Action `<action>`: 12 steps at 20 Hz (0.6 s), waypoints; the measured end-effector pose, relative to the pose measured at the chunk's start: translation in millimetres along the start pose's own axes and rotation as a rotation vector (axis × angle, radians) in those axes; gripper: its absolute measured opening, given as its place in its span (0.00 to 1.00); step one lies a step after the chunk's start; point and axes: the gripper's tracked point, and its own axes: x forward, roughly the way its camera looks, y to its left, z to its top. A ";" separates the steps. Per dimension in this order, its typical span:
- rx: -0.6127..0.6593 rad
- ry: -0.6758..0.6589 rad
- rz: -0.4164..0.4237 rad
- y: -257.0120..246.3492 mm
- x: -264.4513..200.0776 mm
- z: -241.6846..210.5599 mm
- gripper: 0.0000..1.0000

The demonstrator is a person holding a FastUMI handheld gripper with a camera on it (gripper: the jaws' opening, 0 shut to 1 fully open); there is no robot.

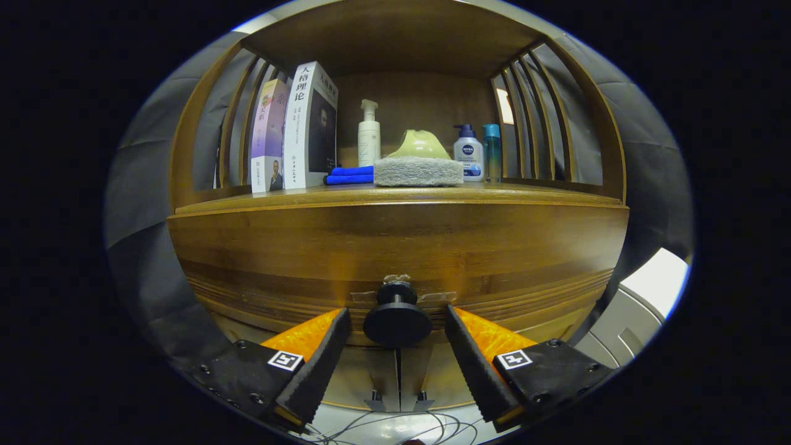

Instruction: Pull open the drawer, take out the items inside it, and place them on the countertop above the cabinet.

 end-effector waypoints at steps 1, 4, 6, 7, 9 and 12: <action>-0.004 -0.009 0.002 -0.6 0.8 0.7 0.98; 0.001 -0.030 0.014 -3.5 -7.9 11.4 0.98; 0.004 -0.086 0.033 -5.5 -25.2 36.0 0.98; 0.003 -0.111 0.039 -8.7 -36.2 47.4 0.98; 0.011 -0.143 0.042 -16.4 -60.7 66.5 0.98; 0.028 -0.192 0.049 -28.6 -97.8 93.6 0.98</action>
